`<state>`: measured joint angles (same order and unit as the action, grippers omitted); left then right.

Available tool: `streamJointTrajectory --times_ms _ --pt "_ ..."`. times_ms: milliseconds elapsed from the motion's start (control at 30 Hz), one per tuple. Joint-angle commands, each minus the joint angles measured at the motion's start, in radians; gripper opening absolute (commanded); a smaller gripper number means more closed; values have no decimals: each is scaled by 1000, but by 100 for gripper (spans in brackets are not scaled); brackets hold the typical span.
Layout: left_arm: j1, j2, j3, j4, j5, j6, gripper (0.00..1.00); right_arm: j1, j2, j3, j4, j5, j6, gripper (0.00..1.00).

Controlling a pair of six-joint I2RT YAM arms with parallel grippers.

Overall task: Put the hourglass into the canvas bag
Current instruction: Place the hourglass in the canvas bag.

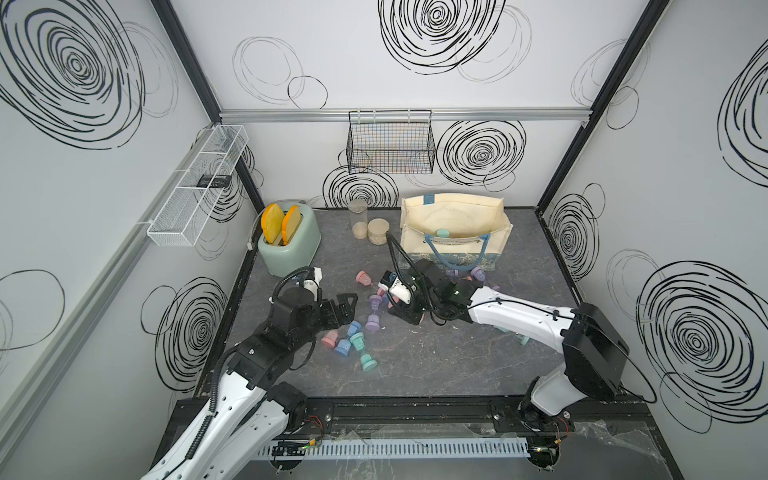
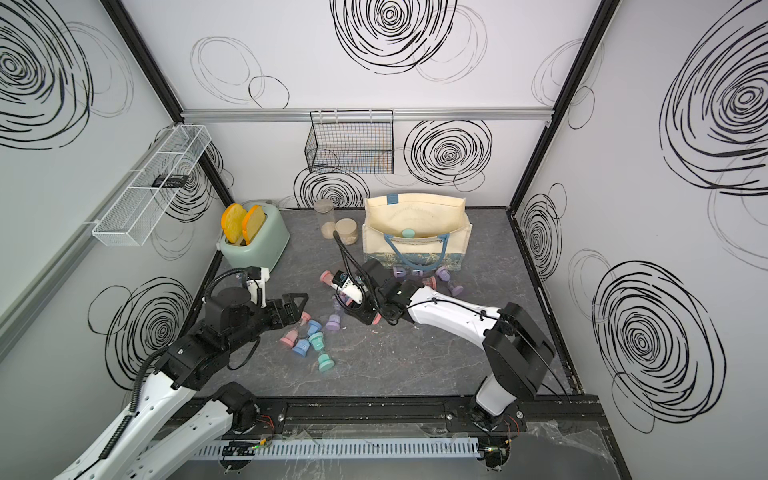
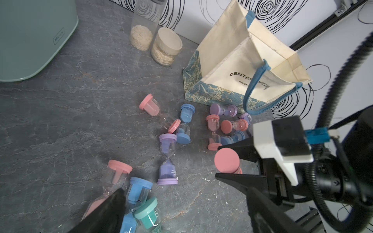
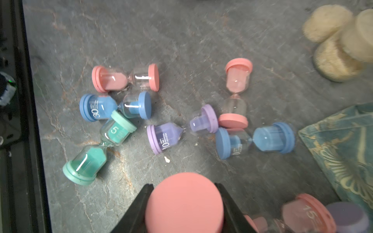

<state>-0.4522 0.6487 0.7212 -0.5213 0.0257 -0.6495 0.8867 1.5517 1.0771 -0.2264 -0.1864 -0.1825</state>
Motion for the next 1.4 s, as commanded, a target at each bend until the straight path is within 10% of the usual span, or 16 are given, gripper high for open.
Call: streamJointTrajectory --times_ms 0,767,1367 --pt "7 20 58 85 30 16 96 -18 -83 26 42 -14 49 42" --pt "-133 371 251 339 59 70 96 -500 -83 343 124 -9 183 41" --pt "-186 589 350 454 58 84 96 -580 228 438 163 30 17 41"
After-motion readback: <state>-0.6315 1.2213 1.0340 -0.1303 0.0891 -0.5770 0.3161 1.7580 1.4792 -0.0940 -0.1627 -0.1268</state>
